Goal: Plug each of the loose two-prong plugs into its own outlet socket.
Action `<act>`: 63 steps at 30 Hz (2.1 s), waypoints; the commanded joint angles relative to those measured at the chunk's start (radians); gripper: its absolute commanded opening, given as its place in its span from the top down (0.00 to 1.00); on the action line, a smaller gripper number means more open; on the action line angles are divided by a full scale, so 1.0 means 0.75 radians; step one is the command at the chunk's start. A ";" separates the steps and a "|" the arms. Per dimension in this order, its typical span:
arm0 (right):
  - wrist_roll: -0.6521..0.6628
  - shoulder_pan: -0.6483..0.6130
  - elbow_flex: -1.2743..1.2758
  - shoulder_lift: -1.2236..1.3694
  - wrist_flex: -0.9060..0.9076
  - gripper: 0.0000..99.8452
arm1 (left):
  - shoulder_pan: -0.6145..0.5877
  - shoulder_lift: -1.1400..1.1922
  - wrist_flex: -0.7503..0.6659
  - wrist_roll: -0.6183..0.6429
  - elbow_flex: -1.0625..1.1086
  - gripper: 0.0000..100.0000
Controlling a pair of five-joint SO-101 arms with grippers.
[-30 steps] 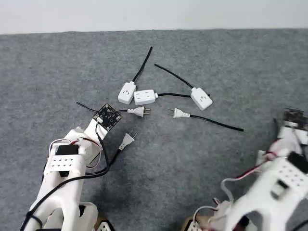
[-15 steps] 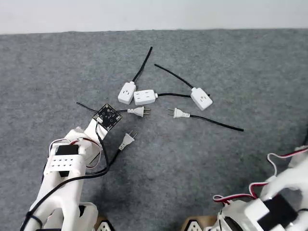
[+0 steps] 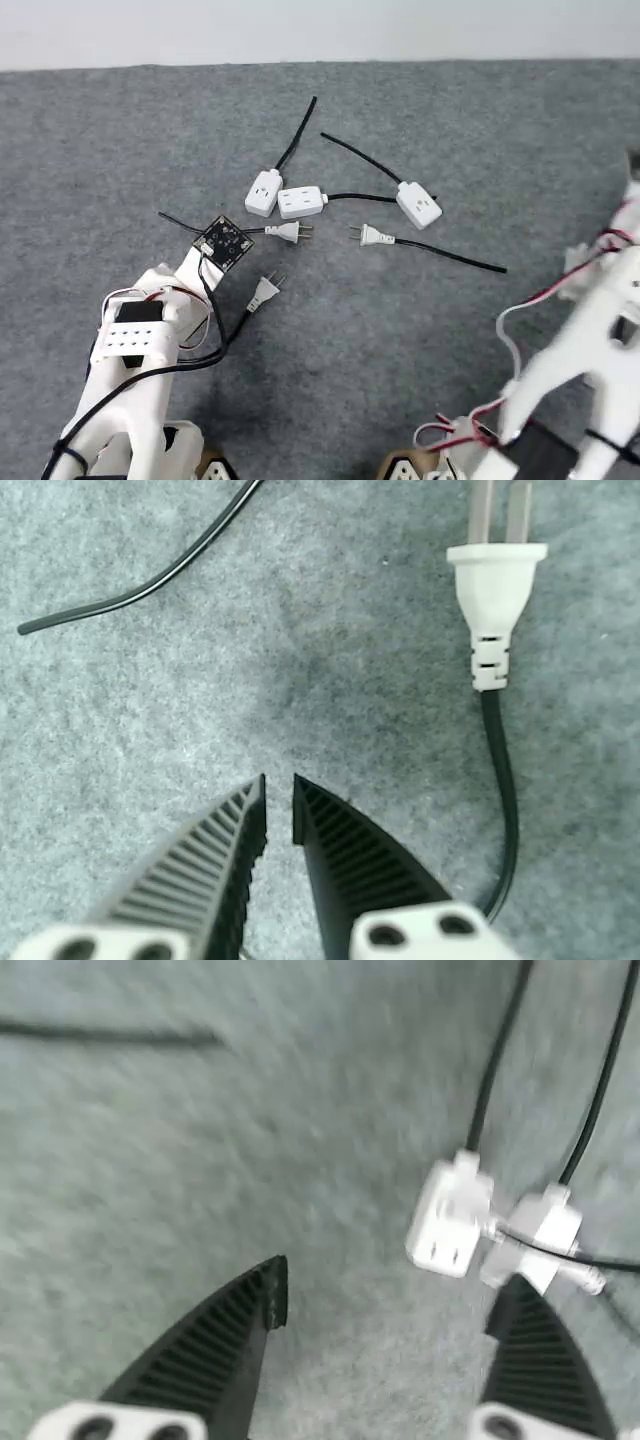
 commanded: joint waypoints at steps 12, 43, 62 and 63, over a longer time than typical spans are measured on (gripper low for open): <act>-0.053 -0.762 -0.188 0.384 -0.447 0.76 | -0.010 -0.027 -0.039 0.018 -0.036 0.95; 0.018 -0.811 -1.469 1.691 -0.216 1.00 | -0.010 -0.027 -0.063 0.020 -0.034 0.95; -0.389 -0.789 -1.363 1.343 0.224 0.99 | -0.027 -0.027 -0.065 0.020 -0.034 0.95; -0.389 -0.791 -1.299 1.296 0.222 0.99 | -0.027 -0.027 -0.065 0.020 -0.036 0.95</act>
